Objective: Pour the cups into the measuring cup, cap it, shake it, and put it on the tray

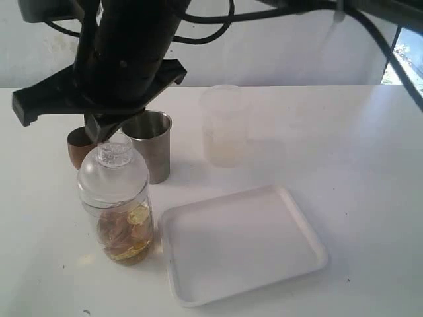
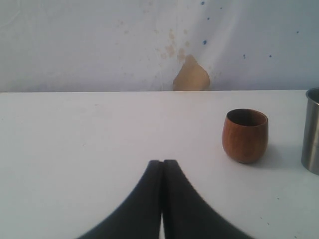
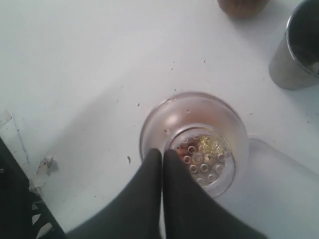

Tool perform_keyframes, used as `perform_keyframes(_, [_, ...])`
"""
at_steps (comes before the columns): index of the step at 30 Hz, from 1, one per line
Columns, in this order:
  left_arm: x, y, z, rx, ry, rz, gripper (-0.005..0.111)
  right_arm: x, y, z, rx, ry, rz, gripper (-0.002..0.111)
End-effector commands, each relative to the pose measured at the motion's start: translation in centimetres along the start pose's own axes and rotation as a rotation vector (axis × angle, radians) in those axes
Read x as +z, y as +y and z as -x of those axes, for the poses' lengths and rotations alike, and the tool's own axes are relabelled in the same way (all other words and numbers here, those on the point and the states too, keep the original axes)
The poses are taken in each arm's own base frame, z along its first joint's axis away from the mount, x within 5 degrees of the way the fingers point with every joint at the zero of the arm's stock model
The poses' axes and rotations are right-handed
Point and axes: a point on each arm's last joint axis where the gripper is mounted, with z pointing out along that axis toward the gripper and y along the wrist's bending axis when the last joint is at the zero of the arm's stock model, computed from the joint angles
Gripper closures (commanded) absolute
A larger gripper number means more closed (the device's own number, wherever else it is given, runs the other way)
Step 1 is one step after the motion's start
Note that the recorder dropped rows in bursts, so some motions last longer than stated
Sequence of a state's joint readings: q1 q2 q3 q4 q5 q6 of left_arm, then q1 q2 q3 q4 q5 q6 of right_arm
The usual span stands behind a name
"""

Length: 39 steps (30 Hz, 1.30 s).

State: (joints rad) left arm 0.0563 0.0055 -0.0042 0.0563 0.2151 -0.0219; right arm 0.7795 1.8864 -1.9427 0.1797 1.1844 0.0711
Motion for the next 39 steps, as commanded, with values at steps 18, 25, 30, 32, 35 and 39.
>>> perform_keyframes(18, [0.0,0.0,0.0,0.005,-0.012,-0.005,0.107,2.5,0.0,-0.4,-0.009,0.083,-0.001,0.108])
perform_keyframes(25, [0.0,0.0,0.0,0.005,-0.012,-0.005,0.107,3.8,-0.2,-0.6,-0.007,0.12,-0.003,0.108])
perform_keyframes(30, [0.0,0.0,0.0,0.005,-0.012,-0.005,0.107,4.1,0.2,-0.7,-0.014,0.125,0.0,0.108])
perform_keyframes(32, [0.0,0.0,0.0,0.005,-0.012,-0.005,0.107,4.4,0.4,-0.8,-0.02,0.133,0.001,0.108])
perform_keyframes(35, [0.0,0.0,0.0,0.005,-0.012,-0.005,0.107,4.9,0.3,-0.8,-0.021,0.144,-0.001,0.108])
perform_keyframes(39, [0.0,0.0,0.0,0.005,-0.012,-0.005,0.107,5.3,0.2,-0.8,-0.024,0.151,-0.011,0.108])
